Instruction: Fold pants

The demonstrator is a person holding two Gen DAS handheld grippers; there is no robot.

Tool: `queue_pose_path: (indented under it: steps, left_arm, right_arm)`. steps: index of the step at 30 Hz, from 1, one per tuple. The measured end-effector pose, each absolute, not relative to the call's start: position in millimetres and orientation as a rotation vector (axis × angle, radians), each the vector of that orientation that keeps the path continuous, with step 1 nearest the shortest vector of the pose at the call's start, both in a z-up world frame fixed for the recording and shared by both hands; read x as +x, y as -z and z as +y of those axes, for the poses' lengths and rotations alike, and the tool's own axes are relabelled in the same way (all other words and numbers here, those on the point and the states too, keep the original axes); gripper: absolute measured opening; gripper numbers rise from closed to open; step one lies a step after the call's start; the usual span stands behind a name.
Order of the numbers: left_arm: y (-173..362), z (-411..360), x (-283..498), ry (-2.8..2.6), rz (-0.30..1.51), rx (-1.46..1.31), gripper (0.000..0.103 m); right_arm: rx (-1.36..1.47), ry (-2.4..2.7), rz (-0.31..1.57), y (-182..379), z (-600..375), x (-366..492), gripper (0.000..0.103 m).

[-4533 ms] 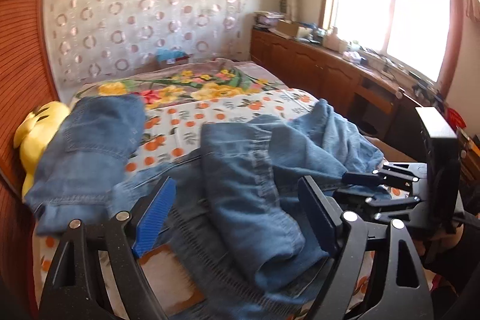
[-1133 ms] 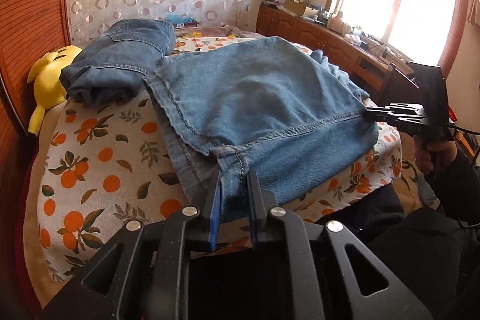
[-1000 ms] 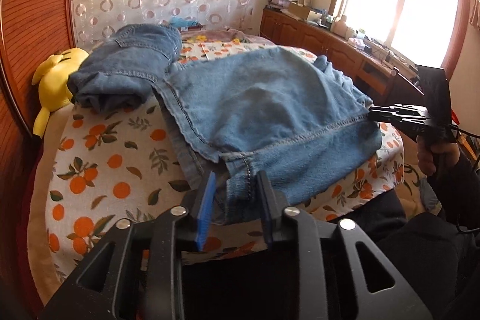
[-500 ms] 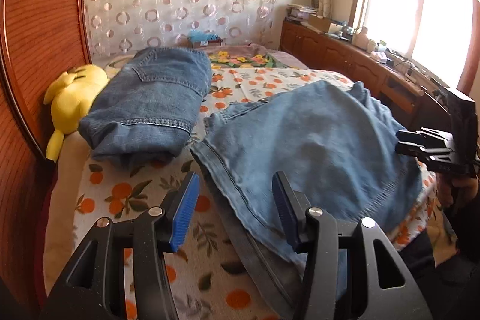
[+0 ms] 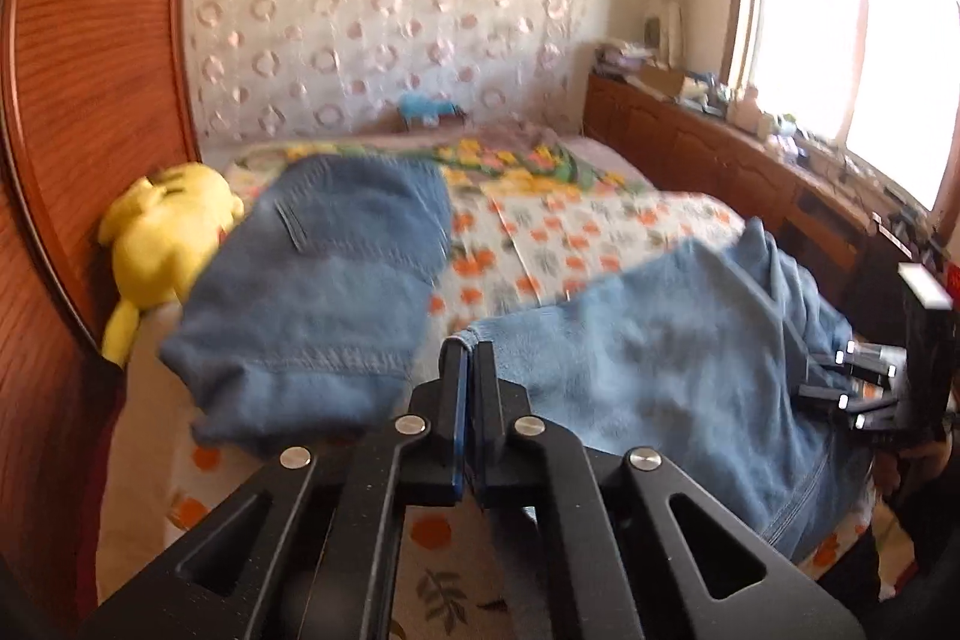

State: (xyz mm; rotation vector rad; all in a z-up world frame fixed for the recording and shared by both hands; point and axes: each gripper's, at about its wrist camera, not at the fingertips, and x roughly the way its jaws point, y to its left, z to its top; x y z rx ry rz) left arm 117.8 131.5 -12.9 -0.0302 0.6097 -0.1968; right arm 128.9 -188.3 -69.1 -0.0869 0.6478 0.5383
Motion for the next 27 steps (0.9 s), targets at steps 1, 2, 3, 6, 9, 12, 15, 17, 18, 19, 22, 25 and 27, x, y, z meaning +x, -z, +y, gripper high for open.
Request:
queue_pose_path:
  steps: [1, 2, 3, 6, 9, 12, 15, 17, 18, 19, 22, 25, 27]
  left_arm:
    - [6.6, 133.7, 120.7, 0.192, 0.598, -0.035, 0.002]
    - [-0.2, 136.4, 124.9, 0.178, 0.586, -0.032, 0.002]
    - [-3.1, 137.4, 129.0, 0.169, 0.584, -0.028, 0.002]
    - [2.1, 141.9, 147.5, 0.150, 0.626, -0.016, 0.002]
    - [17.0, 141.1, 154.4, 0.145, 0.694, -0.027, 0.004]
    - [27.1, 135.7, 145.6, 0.144, 0.702, -0.027, 0.018]
    - [26.6, 124.5, 134.6, 0.172, 0.682, -0.012, 0.045]
    - [22.9, 116.6, 128.9, 0.196, 0.667, -0.006, 0.053]
    - [19.7, 110.5, 126.4, 0.211, 0.661, 0.002, 0.055]
    - [16.9, 105.8, 125.1, 0.221, 0.658, 0.007, 0.060]
    - [7.6, 84.7, 119.0, 0.261, 0.628, 0.010, 0.075]
    - [2.6, 58.4, 118.4, 0.320, 0.620, 0.027, 0.077]
    - [3.0, 40.4, 120.8, 0.352, 0.623, 0.046, 0.077]
  right_arm:
    - [-0.088, -0.537, 0.647, 69.2, -188.5, 129.2, 0.051]
    - [-0.090, -0.536, 0.646, 69.1, -189.5, 128.8, 0.051]
    - [-0.090, -0.536, 0.645, 69.6, -188.4, 128.5, 0.051]
    - [-0.085, -0.536, 0.646, 70.5, -189.1, 128.9, 0.051]
    - [-0.085, -0.534, 0.645, 71.2, -188.7, 127.7, 0.051]
    - [-0.085, -0.533, 0.643, 71.5, -189.6, 127.1, 0.051]
    - [-0.089, -0.523, 0.643, 69.9, -189.3, 123.9, 0.051]
    - [-0.088, -0.511, 0.645, 68.9, -190.5, 119.9, 0.051]
    - [-0.080, -0.510, 0.647, 69.0, -192.8, 115.2, 0.051]
    - [-0.066, -0.508, 0.651, 69.0, -195.7, 111.6, 0.051]
    - [-0.027, -0.502, 0.658, 67.8, -208.3, 98.5, 0.051]
    - [0.005, -0.490, 0.651, 64.6, -226.5, 82.7, 0.051]
    - [0.018, -0.479, 0.650, 63.3, -237.2, 74.1, 0.051]
